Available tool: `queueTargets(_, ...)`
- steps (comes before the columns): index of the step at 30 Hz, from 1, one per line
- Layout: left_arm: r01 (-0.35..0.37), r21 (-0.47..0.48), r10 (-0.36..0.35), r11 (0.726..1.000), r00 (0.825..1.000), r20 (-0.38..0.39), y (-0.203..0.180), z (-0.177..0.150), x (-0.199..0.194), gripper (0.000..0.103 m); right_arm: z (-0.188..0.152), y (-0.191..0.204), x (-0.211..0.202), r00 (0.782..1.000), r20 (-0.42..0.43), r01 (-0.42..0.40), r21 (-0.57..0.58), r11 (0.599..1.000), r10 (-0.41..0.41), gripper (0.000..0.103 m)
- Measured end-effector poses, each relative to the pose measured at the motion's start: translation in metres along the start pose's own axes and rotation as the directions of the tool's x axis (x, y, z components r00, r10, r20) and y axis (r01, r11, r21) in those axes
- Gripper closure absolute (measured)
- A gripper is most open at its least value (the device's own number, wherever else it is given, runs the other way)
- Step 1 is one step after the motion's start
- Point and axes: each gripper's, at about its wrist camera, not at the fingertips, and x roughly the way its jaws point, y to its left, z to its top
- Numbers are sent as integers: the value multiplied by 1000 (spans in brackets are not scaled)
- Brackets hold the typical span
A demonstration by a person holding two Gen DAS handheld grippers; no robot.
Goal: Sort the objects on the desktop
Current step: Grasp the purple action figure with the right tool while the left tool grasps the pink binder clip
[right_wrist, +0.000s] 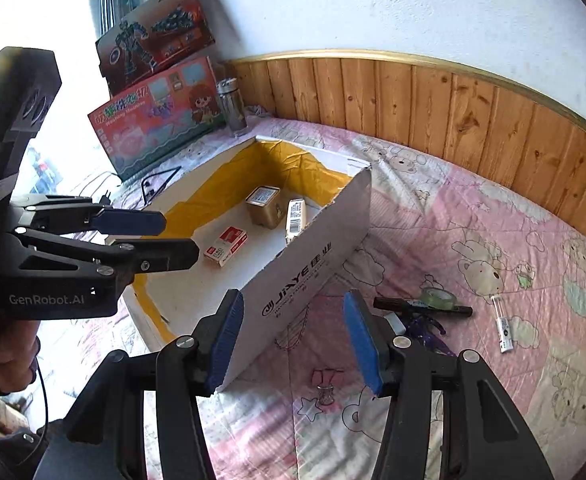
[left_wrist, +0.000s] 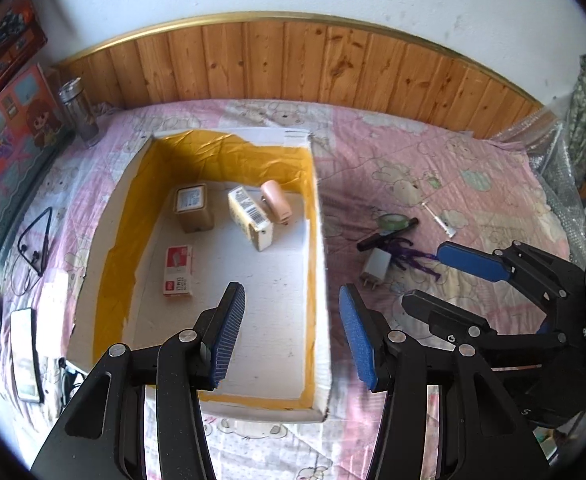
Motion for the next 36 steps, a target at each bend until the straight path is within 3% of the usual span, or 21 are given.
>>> queueTargets(6,98,124,-100,987,995,17,-51,-18,6,50,-45,-39,-23,994,86,61,147,987,-75,49)
queueTargets(11,166,195,-159,967,986,-52,-88,-32,40,50,-84,-88,-11,993,-2,116,284,952,-120,50)
queueTargets(14,197,200,-176,960,977,-122,-101,-39,71,50,-97,-104,5,992,-48,128,301,945,-119,54)
queueTargets(19,205,185,-164,961,962,-217,-105,-49,123,50,-96,-118,43,986,-110,146,229,962,-124,50)
queueTargets(23,149,146,-112,978,966,-235,-92,-56,152,50,-82,-126,75,974,-138,197,107,975,-182,36)
queueTargets(24,152,137,-115,979,962,-246,-89,-58,158,50,-78,-127,85,972,-149,194,70,978,-182,31)
queueTargets(28,172,126,-130,977,948,-291,-84,-69,176,50,-72,-122,123,961,-226,145,-90,985,-162,31)
queueTargets(29,173,142,-130,975,954,-268,-85,-72,174,48,-72,-120,128,961,-225,138,-122,983,-163,30)
queueTargets(31,180,174,-134,968,960,-246,-87,-75,173,44,-71,-122,130,968,-212,107,-132,985,-133,32)
queueTargets(34,203,185,-159,962,961,-227,-85,-78,171,42,-72,-129,125,972,-201,95,-120,988,-118,54)
queueTargets(36,217,191,-175,957,961,-215,-80,-81,167,52,-76,-134,117,974,-203,84,-96,992,-102,53)
